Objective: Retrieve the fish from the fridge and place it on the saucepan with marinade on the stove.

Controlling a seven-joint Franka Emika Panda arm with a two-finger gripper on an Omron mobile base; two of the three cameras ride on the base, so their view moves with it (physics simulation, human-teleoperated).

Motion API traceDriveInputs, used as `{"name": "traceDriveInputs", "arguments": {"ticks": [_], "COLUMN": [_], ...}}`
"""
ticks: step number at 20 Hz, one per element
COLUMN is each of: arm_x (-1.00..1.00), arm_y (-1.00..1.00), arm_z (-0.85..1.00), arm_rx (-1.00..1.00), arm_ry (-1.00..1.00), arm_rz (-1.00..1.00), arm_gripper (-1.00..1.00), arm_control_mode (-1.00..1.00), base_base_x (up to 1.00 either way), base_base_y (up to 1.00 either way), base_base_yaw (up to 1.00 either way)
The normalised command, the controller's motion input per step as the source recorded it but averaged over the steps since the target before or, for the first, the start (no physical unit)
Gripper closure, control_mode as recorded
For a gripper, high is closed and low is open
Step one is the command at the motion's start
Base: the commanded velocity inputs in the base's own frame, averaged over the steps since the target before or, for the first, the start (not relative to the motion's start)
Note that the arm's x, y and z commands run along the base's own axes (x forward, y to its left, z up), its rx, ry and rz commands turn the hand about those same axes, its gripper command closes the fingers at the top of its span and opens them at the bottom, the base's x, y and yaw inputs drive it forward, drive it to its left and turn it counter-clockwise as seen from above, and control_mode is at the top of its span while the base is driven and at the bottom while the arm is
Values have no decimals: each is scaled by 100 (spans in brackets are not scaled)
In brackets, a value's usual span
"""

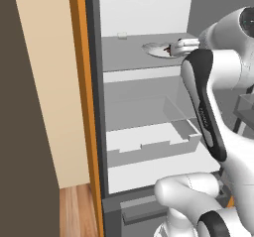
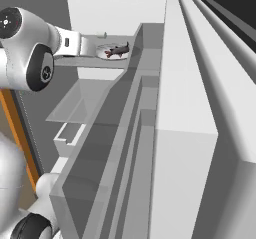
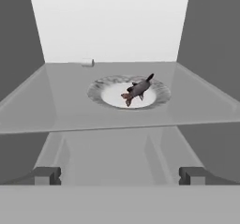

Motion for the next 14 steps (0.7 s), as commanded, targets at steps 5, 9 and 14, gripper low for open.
{"name": "traceDriveInputs", "arguments": {"ticks": [5, 9, 14], "arm_x": [28, 31, 42], "arm_y": [-21, -28, -3], "arm_z": [6, -8, -9], "arm_rx": [11, 8, 0], "arm_ry": [0, 0, 2], "arm_rz": [0, 0, -3], "arm_gripper": [-100, -100, -100], "arm_control_mode": [-100, -100, -100], "base_base_x": [0, 0, 0], "base_base_y": [0, 0, 0], "base_base_yaw": [0, 0, 0]}}
